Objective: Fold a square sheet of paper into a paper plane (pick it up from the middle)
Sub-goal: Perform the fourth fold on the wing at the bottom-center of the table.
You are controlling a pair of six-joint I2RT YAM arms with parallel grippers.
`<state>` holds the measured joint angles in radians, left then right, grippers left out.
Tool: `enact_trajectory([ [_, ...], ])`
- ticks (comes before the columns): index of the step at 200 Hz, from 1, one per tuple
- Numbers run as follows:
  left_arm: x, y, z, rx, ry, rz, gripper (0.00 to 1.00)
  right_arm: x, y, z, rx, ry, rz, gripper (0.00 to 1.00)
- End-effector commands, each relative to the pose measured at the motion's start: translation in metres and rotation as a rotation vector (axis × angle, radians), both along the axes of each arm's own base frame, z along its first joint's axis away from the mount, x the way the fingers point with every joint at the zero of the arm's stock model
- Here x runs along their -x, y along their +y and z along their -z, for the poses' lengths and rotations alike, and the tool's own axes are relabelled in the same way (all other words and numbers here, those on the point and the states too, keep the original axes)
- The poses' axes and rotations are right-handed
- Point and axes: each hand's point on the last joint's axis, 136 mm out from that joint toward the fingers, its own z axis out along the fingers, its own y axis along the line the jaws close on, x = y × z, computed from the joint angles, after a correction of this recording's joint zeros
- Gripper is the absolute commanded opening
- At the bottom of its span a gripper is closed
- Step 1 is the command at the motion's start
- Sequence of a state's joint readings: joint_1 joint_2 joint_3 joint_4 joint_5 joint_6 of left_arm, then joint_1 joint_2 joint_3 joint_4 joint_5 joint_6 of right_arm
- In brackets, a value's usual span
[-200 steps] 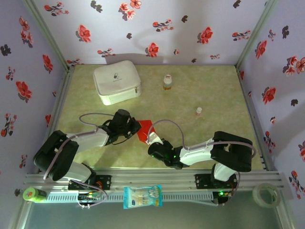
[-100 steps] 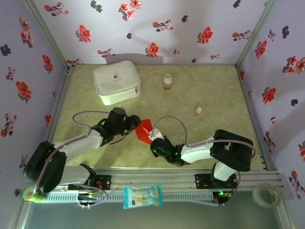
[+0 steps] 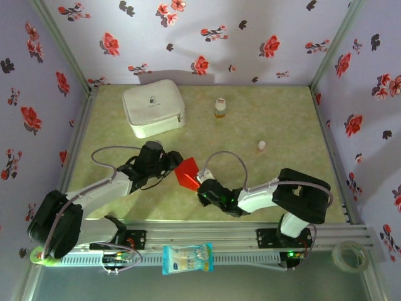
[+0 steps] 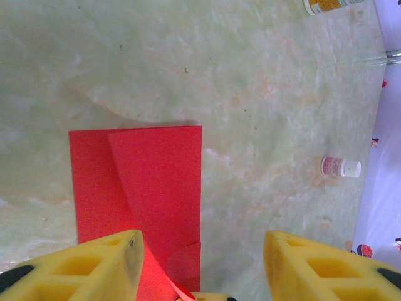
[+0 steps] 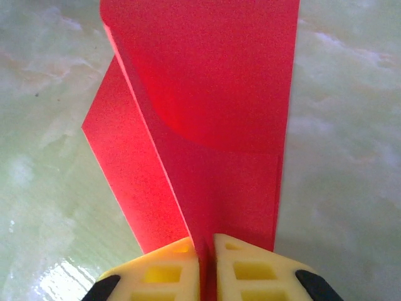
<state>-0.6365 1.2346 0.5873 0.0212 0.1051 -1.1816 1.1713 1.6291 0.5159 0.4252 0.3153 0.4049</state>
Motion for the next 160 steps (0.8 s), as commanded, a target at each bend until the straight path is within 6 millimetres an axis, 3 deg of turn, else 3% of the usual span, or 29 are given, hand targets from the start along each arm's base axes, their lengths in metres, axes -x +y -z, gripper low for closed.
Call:
enact_trajectory([
  [1,0.002,0.007,0.003,-0.025,-0.001,-0.007,0.53,0.004,0.0,0.008,-0.032,0.052,0.012,0.12],
  [40,0.003,0.008,0.005,-0.027,0.002,-0.005,0.53,0.003,0.004,0.007,-0.1,0.126,0.017,0.05],
  [100,0.003,0.007,0.005,-0.032,-0.003,0.007,0.47,0.001,0.007,0.007,-0.181,0.225,0.037,0.05],
  [160,0.005,0.004,0.007,-0.024,-0.011,0.036,0.25,-0.003,0.014,0.004,-0.288,0.379,0.06,0.05],
])
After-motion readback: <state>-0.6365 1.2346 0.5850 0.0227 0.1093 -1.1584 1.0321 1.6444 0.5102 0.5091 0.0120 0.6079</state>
